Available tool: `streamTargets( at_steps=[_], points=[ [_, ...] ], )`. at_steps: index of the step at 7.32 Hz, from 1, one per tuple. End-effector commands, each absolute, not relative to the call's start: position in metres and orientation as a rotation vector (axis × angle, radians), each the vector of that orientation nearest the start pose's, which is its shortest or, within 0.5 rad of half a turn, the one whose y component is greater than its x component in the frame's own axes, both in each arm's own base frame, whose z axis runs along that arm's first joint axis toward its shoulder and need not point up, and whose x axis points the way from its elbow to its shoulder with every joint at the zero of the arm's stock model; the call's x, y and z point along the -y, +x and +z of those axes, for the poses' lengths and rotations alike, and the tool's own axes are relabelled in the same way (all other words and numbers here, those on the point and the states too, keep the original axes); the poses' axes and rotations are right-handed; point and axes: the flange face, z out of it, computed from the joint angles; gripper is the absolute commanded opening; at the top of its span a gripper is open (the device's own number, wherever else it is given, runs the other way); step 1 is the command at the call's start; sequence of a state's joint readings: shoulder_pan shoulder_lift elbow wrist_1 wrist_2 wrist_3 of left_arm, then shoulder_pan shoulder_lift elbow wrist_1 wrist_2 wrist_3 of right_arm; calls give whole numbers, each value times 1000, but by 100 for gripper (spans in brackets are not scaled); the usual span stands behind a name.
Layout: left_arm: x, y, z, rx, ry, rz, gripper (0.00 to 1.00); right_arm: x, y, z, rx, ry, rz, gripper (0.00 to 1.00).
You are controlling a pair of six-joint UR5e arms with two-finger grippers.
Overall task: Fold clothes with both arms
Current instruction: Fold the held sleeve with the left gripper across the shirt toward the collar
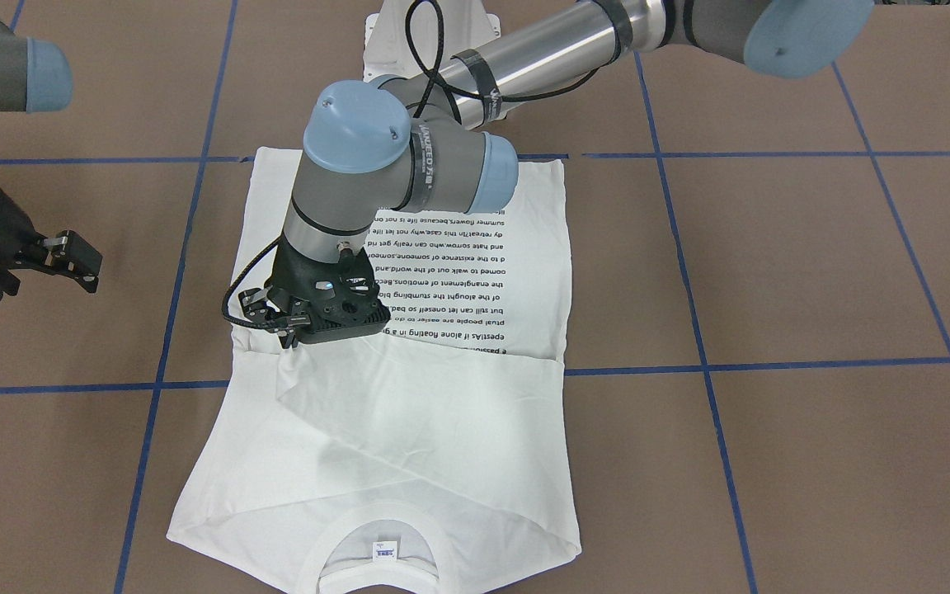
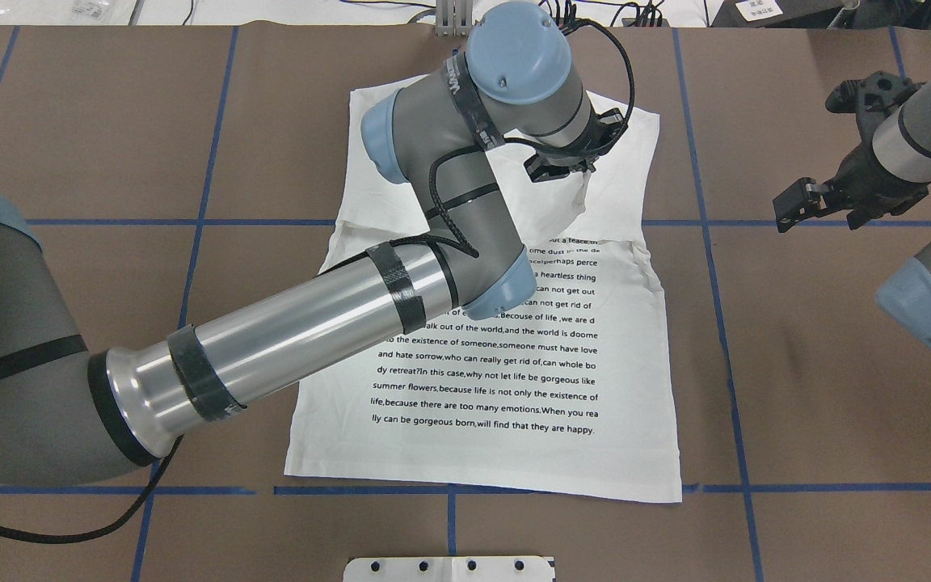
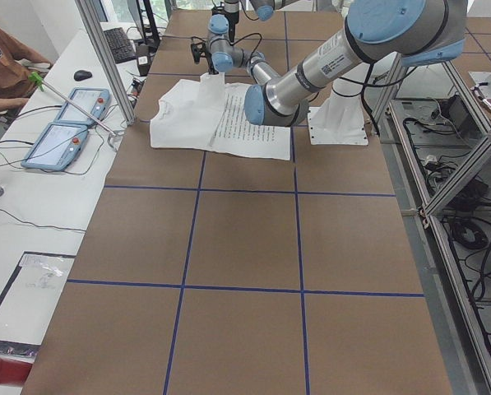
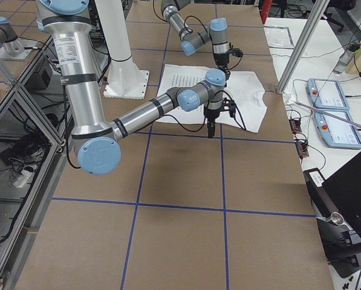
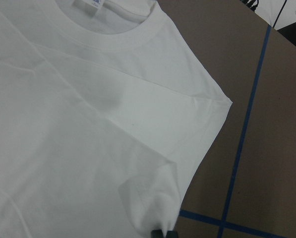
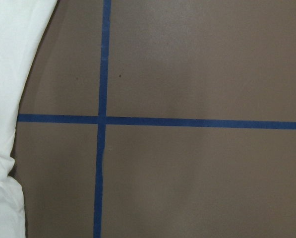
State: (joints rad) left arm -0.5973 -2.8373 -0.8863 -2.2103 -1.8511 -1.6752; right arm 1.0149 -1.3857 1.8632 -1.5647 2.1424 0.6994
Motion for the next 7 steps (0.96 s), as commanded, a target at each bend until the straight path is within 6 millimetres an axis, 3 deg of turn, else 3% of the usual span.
streamTargets(
  at_steps=[1,3,6,7],
  points=[
    [547,694,29,-1288,134,-461,99,513,-226,427,729,53,-2,100],
    [536,697,11,-1311,157,-431,100,514,-228,427,728,53,-6,100],
    [572,671,26,-1271,244,-382,99,512,-226,407,751,76,6,100],
    [572,657,49,-1257,228,-344,99,505,-227,392,771,75,53,100]
  ],
)
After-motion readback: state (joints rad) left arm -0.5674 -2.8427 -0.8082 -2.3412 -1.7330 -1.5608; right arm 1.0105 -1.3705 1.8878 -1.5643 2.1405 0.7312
